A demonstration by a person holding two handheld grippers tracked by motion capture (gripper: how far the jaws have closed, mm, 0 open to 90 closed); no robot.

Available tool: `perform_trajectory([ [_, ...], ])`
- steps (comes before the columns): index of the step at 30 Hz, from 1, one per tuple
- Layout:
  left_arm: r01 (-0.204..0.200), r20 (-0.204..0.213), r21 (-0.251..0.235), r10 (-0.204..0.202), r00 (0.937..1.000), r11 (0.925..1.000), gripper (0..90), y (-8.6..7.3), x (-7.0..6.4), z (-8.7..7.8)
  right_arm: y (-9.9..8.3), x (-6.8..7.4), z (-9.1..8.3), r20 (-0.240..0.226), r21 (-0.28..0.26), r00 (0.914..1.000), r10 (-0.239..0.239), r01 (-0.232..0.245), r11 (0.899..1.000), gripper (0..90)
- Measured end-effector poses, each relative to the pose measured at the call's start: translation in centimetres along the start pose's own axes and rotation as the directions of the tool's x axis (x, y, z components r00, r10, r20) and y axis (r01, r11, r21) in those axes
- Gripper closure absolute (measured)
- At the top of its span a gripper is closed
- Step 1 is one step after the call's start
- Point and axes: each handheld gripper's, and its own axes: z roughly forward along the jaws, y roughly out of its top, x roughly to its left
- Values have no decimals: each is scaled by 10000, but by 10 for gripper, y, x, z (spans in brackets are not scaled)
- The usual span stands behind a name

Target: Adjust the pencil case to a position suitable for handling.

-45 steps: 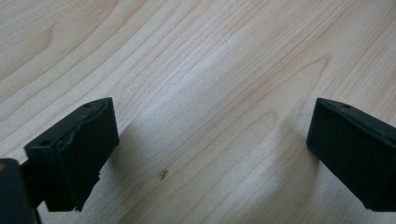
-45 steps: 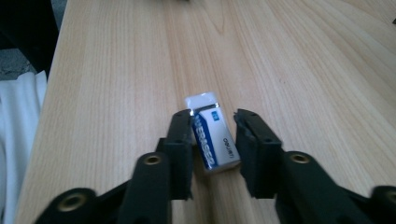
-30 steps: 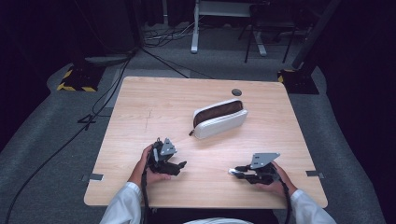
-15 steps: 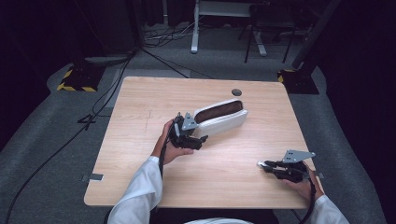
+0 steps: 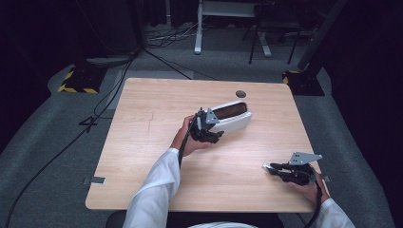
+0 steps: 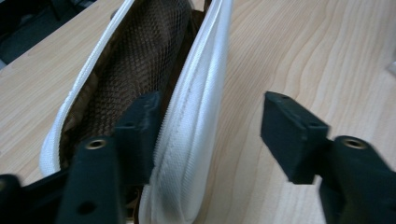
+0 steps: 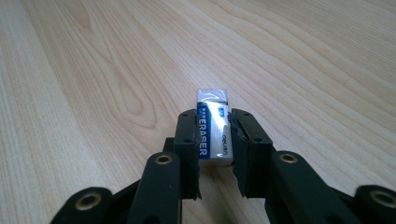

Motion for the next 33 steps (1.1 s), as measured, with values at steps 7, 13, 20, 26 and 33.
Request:
perform_trajectory([
  [7,-657,477,204,647,9968,9976,757,-3,1,-3,0,0,0,-6,-6,10000,20,-20,10000,730],
  [13,-1175,1119,56,1161,9869,9931,785,-12,-7,-19,0,0,0,-13,2,10000,35,-35,10000,731],
  [20,-1471,1645,-82,1465,9754,9891,785,-28,-19,-43,0,0,0,-5,2,10000,41,-41,10000,731],
  [26,-1699,1649,-223,1712,9713,9852,750,-52,-35,-72,0,0,0,8,3,10000,47,-47,10000,731],
  [33,-855,868,-552,900,9921,9948,578,-79,-37,-101,0,0,0,16,-3,10000,72,-72,10000,731],
])
